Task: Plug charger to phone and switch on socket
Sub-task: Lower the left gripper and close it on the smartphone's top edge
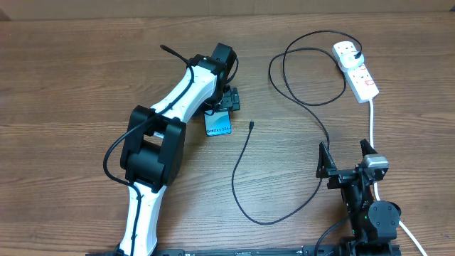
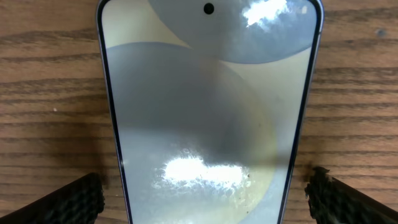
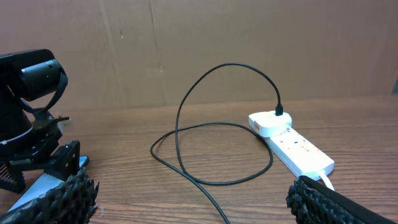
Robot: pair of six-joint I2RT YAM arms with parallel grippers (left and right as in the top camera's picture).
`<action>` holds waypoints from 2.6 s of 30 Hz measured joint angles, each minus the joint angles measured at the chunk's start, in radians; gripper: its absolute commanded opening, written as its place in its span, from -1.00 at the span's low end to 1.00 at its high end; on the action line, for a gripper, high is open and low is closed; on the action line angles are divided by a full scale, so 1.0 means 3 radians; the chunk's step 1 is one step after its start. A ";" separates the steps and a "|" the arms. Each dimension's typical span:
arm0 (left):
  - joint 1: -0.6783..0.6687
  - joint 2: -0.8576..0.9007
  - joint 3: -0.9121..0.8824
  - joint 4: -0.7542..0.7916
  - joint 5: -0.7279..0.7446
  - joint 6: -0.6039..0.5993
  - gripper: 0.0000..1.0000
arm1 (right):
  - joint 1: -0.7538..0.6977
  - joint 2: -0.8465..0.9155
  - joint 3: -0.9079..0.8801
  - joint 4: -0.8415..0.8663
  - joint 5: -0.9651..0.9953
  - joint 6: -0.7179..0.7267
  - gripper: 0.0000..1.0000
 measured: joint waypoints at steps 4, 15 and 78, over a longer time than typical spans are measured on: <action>0.0000 0.0000 0.0000 0.0000 0.0000 0.0000 0.99 | -0.0001 0.0000 0.0000 0.0000 -0.0001 0.0000 1.00; 0.0000 0.0041 0.0004 -0.0003 -0.0010 -0.0011 0.99 | 0.0000 0.0000 0.0000 0.0000 -0.0001 -0.0001 1.00; 0.0000 0.0043 0.0008 -0.0036 0.0013 -0.0024 0.49 | 0.0000 0.0000 0.0000 0.0001 0.0000 -0.0001 0.99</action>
